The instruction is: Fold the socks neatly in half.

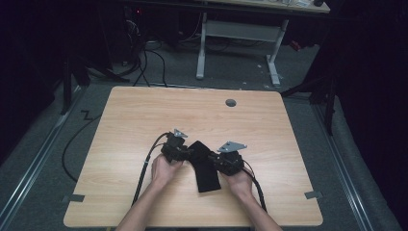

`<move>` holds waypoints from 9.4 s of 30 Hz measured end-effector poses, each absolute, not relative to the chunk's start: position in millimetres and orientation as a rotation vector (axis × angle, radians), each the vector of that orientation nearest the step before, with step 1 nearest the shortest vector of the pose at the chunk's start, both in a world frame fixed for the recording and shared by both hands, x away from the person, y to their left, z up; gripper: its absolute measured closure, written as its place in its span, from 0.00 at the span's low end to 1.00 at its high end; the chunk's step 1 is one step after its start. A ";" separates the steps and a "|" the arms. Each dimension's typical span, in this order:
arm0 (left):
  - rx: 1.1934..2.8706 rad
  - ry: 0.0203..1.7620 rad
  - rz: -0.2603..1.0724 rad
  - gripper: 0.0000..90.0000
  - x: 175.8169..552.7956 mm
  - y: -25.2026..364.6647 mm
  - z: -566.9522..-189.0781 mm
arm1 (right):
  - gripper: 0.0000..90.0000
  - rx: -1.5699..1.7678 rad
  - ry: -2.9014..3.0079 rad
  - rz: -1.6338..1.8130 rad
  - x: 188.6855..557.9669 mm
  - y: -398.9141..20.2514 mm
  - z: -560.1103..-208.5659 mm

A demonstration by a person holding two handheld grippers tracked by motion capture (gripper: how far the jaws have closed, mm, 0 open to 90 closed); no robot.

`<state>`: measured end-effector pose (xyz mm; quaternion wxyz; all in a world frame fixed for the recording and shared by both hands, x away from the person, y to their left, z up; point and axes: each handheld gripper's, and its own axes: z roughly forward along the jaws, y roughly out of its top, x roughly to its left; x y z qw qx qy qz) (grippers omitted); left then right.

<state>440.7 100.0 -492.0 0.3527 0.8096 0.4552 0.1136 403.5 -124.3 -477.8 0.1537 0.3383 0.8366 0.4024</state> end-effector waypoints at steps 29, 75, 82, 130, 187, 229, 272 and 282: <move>1.997 1.088 0.219 0.88 436.0 105.7 -479.9 | 0.85 0.987 2.489 1.073 408.9 -99.4 -494.5; 2.114 0.887 0.333 0.92 412.2 82.4 -482.6 | 0.69 0.900 2.485 1.140 365.9 -133.3 -490.6; 2.091 0.924 0.341 0.92 425.9 87.4 -482.7 | 0.63 0.905 2.492 1.099 374.3 -122.4 -502.9; 2.093 0.782 0.382 0.93 386.8 87.9 -460.4 | 0.64 0.963 2.437 1.101 379.4 -115.1 -506.6; 2.161 0.764 0.434 0.92 363.0 83.7 -478.6 | 0.68 1.024 2.411 1.147 373.7 -118.2 -509.6; 1.994 0.910 0.388 0.75 384.4 104.4 -464.1 | 0.88 0.953 2.329 1.228 386.2 -122.8 -444.0; 2.045 0.905 0.409 0.64 352.2 99.0 -485.0 | 0.74 0.989 2.424 1.216 372.2 -133.0 -481.8; 2.082 0.933 0.422 0.60 357.5 88.1 -492.1 | 0.75 0.983 2.416 1.177 386.7 -120.2 -480.5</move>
